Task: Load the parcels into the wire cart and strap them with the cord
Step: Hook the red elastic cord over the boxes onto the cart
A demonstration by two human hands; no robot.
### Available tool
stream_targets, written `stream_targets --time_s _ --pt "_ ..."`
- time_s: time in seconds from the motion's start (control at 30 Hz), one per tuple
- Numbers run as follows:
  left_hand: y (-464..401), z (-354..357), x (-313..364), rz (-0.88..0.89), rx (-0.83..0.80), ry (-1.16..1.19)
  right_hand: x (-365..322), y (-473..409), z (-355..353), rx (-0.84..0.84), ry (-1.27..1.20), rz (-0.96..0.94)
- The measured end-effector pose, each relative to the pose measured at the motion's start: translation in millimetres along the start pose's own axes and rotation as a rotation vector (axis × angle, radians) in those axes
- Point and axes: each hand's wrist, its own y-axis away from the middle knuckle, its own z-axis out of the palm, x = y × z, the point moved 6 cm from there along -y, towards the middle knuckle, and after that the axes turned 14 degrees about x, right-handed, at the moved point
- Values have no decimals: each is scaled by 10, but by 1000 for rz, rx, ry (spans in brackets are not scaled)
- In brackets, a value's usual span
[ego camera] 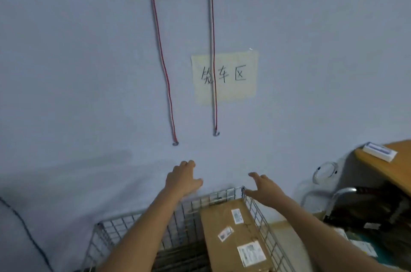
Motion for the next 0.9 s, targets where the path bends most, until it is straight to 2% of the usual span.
stream_targets --time_s 0.23,0.43,0.67,0.9 --pt "-706 -1856 68 60 312 9 -897 -514 -1616 259 -42 -124" --pt "-1267 -2944 361 97 546 -28 -1427 -1186 -2780 470 4 -243" --pt "-2078 -3660 462 -13 794 -25 -1930 -2174 -3790 736 -66 -334" --pt "-2938 -3782 467 -70 944 -75 -2362 -3098 -4085 911 -89 -359"
